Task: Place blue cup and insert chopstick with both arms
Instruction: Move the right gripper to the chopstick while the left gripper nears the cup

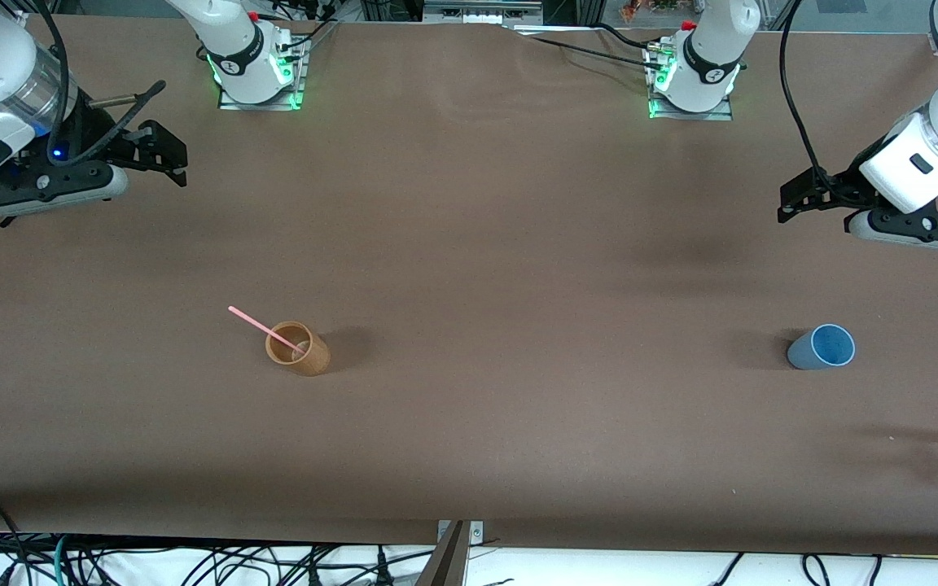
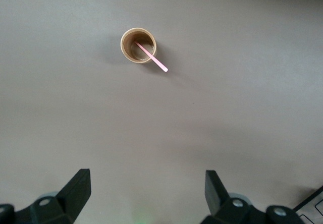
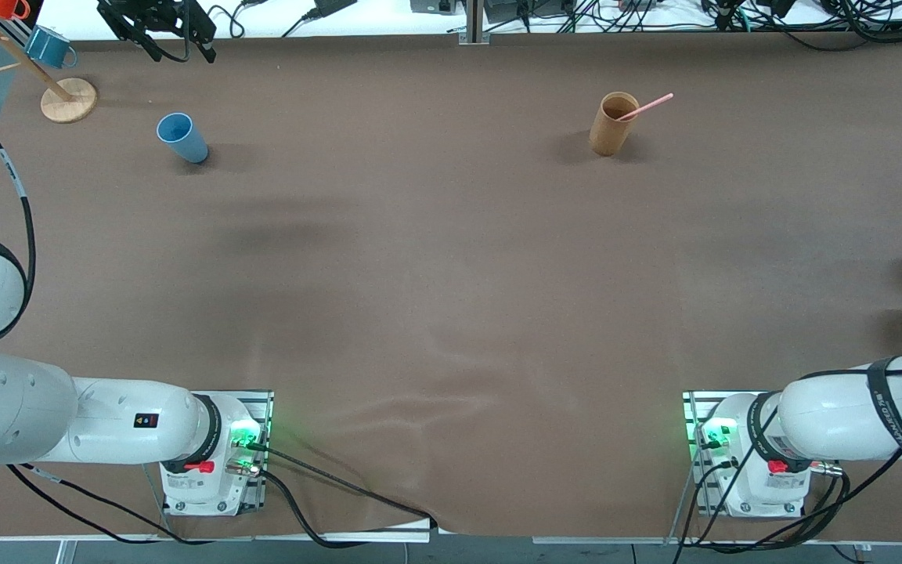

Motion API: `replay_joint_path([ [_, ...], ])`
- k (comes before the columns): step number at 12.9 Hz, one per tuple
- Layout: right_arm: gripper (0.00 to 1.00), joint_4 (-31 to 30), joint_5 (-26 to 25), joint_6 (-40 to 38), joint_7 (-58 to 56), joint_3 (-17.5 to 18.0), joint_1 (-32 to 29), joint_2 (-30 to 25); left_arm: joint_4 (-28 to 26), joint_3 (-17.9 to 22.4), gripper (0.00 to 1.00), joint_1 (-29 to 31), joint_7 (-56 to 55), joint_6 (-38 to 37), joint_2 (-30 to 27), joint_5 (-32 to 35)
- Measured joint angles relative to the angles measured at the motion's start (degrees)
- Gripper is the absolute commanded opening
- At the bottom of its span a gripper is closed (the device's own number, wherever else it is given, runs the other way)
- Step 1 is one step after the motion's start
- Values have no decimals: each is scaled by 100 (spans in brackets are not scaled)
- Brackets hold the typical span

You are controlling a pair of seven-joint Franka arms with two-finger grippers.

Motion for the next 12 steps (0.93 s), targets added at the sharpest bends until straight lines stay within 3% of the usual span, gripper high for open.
replay_joint_path([
  [12, 100, -10, -47, 33, -3, -2, -4, 14, -2, 12, 100, 17, 0, 0, 54, 0],
])
